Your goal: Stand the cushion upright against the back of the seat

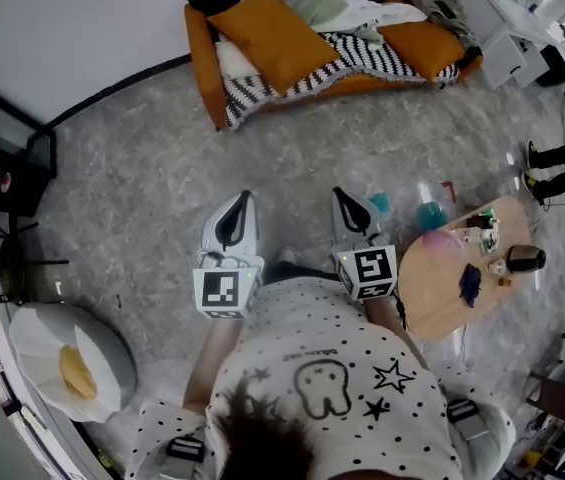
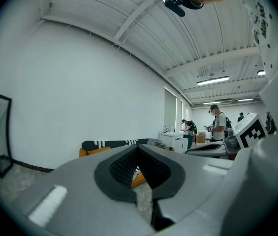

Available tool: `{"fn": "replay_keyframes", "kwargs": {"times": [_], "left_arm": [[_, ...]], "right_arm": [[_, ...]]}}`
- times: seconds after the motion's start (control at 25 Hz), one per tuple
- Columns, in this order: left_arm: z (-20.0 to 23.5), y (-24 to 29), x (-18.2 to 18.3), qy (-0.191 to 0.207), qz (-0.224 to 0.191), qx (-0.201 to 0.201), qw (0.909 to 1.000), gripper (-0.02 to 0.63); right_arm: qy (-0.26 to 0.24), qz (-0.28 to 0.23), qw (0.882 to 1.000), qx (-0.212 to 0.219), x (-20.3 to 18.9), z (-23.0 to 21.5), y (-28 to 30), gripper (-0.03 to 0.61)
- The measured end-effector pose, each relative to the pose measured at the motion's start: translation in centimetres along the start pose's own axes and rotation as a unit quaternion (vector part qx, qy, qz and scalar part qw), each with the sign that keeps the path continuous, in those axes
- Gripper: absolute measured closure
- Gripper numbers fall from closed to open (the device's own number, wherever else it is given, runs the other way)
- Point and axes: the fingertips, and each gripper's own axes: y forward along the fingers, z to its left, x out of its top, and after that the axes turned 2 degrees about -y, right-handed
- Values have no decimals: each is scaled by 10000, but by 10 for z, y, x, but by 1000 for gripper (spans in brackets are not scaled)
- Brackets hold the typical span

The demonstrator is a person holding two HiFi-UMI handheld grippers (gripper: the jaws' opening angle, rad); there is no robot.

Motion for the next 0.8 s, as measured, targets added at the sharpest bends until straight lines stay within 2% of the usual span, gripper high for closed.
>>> {"fn": "replay_keyframes", "kwargs": {"times": [0.28, 0.52, 0.8], "left_arm": [[2, 5, 4, -46, -25, -38, 10000, 620], [27, 15, 9, -169, -75, -14, 9998, 619], [60, 41, 27, -229, -83, -212, 9995, 618]], "right_arm": [[182, -190, 9996, 72, 7, -5, 15, 583], [210, -124, 9997, 9, 10, 4, 35, 583], [260, -126, 9995, -108, 29, 12, 73, 583]]}}
